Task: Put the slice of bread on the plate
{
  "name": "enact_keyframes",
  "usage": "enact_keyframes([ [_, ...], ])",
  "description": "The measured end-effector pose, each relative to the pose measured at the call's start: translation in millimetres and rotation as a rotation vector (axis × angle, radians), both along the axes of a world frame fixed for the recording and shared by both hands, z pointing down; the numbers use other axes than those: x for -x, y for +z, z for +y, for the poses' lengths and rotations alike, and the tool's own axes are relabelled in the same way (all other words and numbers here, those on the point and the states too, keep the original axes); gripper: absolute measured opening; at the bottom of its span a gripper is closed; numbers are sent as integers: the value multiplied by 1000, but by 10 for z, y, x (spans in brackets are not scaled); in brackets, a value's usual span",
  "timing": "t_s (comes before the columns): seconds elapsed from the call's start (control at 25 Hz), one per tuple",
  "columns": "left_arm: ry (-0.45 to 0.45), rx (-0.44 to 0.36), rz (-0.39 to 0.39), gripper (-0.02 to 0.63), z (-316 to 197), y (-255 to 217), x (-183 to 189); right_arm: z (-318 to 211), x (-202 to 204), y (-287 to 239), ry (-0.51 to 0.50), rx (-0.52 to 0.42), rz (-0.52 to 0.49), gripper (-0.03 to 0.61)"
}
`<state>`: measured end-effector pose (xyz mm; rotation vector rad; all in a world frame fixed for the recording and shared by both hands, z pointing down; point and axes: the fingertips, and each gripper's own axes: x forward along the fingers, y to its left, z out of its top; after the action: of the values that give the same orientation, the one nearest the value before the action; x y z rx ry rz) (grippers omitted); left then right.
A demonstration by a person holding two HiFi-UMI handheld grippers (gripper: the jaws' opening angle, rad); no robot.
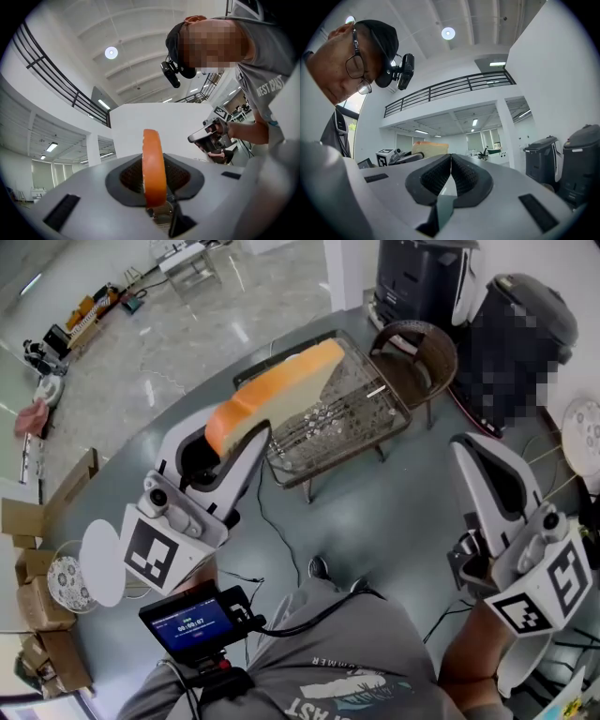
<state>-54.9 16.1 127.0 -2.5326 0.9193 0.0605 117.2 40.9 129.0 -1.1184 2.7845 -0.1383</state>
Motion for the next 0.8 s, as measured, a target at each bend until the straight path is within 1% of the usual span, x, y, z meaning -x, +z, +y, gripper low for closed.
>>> enact_keyframes([
  [0.16, 10, 8, -5, 101, -184, 62, 82, -174, 89, 65, 10, 11, -3, 6],
  [0.48, 25, 5, 19, 100, -456, 60, 461, -440, 474, 56, 19, 4, 11, 6],
  [0.68, 23, 12, 16, 101, -575, 69, 494, -568, 516, 78, 10, 14, 13, 6],
  [0.8, 4, 13, 8, 101, -663, 57, 448, -688, 448, 49, 0, 16, 8, 6],
])
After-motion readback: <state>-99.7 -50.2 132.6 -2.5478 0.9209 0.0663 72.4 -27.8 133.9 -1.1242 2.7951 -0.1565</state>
